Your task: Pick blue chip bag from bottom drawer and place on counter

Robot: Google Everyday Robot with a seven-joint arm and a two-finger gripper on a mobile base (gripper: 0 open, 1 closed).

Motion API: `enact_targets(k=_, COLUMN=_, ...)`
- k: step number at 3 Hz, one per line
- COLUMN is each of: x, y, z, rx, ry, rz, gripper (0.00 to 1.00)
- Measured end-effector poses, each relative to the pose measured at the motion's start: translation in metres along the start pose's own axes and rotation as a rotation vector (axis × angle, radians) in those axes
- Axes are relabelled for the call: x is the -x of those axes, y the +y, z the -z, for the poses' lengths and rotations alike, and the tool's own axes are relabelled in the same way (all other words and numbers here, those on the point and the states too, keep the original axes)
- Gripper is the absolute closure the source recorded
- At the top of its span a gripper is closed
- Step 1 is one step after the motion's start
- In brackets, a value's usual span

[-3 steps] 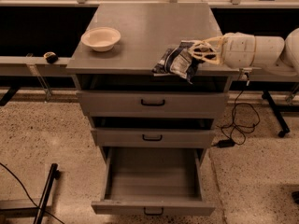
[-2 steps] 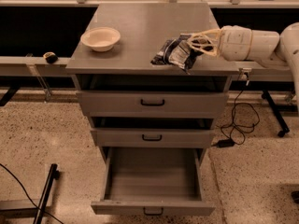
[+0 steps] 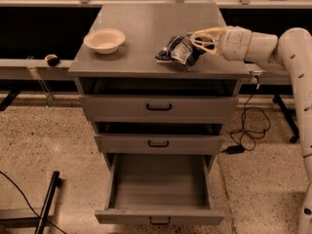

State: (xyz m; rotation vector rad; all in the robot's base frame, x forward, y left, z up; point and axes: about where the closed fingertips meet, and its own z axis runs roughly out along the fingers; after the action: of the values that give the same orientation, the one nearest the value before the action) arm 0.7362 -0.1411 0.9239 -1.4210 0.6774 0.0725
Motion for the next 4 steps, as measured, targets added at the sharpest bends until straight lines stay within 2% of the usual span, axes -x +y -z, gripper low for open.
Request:
enact_targets(k=1, x=-0.018, y=0.004, z=-0.012, rx=-0.054, ry=0.068, rz=-0.017, gripper=1.0)
enact_targets(k=2, x=-0.034, y=0.012, z=-0.019, rx=-0.141, ry=0.139, rz=-0.055, gripper=0.97)
enact_targets(k=3, x=-0.041, y=0.015, z=-0.021, rx=-0.192, ry=0.159, rz=-0.085, gripper=0.73)
enact_targets(k=4, x=-0.041, y=0.014, z=-0.022, rx=-0.194, ry=0.161, rz=-0.085, gripper=0.5)
